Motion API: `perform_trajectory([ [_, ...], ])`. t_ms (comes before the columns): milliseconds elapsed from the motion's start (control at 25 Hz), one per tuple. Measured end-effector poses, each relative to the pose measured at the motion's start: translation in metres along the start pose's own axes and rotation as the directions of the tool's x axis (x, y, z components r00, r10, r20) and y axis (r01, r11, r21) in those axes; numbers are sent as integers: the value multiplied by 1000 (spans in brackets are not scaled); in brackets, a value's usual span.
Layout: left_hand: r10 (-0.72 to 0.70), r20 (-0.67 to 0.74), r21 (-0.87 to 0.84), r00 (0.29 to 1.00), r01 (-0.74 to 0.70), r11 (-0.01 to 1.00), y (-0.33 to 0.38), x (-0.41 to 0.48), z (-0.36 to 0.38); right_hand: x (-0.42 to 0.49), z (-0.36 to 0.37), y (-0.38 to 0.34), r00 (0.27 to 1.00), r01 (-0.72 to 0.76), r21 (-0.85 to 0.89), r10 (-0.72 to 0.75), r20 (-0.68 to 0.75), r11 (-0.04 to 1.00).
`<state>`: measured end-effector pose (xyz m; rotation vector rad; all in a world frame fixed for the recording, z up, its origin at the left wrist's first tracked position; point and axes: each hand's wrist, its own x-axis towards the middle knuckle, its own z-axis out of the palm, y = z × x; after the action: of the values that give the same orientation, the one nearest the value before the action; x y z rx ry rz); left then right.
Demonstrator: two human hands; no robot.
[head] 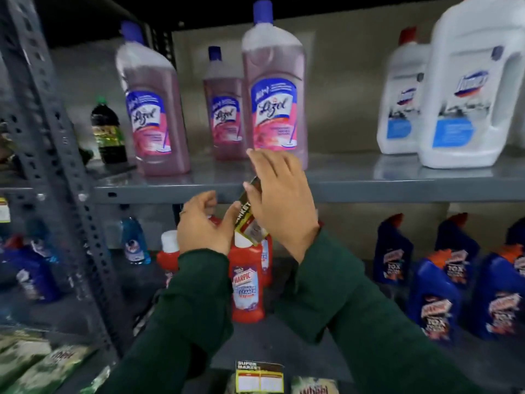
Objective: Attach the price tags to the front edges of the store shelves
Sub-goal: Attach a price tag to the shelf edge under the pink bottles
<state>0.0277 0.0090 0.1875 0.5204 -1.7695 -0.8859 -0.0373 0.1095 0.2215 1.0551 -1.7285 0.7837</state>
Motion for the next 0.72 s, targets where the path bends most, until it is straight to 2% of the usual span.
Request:
perform_trajectory([
  [80, -25, 95, -11, 995, 26, 1000, 5, 9, 0, 12, 6, 1, 980, -76, 11, 73, 186, 997],
  [120, -20, 133, 3, 991, 20, 1000, 8, 13, 0, 16, 9, 2, 968, -64, 13, 59, 243, 998],
  [240, 6, 221, 45, 975, -17, 999, 9, 20, 1, 22, 5, 8, 945, 38, 26, -44, 325, 999],
  [360, 26, 257, 71, 966, -45, 996, 8, 23, 3, 23, -3, 13, 922, 50, 12, -51, 384, 999],
  [480, 95, 276, 117, 956, -132, 984, 8, 21, -3, 12, -8, 13, 934, 148, 32, -150, 325, 988],
  [560, 203, 254, 117, 946, -238, 964, 8, 17, -9, 3, -11, 15, 951, 174, 88, -191, 245, 981],
  [720, 363, 243, 116, 900, -398, 910, 13, 18, -17, -11, -20, 22, 994, 19, 142, -35, 105, 990],
])
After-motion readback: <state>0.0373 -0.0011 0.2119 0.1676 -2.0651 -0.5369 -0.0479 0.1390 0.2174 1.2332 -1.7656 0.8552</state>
